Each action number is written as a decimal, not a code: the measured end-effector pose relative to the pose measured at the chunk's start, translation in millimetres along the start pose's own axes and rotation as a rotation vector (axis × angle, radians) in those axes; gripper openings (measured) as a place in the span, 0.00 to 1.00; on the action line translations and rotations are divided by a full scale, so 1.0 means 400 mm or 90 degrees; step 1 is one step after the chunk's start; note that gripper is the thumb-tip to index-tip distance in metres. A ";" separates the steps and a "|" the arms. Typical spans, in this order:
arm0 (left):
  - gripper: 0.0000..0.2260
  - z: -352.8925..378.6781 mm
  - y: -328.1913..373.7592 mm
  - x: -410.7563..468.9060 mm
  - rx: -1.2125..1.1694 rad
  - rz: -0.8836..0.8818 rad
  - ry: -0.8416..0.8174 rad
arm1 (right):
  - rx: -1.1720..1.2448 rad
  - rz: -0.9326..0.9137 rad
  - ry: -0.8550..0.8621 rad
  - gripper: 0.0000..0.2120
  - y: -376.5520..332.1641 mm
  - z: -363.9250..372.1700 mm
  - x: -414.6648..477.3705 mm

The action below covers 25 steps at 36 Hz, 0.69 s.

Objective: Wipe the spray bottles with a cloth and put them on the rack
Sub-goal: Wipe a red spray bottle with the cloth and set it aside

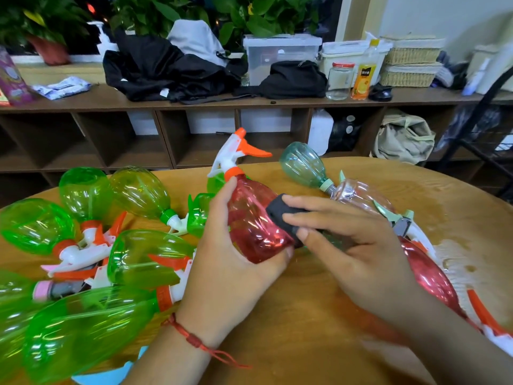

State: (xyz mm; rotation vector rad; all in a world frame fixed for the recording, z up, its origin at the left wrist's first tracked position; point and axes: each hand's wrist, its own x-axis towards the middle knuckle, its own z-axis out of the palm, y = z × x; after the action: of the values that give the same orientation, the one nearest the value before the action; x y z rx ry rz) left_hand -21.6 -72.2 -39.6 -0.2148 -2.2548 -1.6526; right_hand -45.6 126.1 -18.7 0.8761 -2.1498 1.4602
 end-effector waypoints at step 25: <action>0.49 -0.003 0.000 0.000 0.080 0.039 -0.013 | 0.071 0.057 0.012 0.11 0.020 0.001 0.005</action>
State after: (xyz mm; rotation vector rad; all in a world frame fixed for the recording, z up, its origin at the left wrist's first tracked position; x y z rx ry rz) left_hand -21.3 -73.2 -39.3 -0.2690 -2.3332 -1.4784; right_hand -52.3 127.3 -23.0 0.8091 -2.1367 1.6394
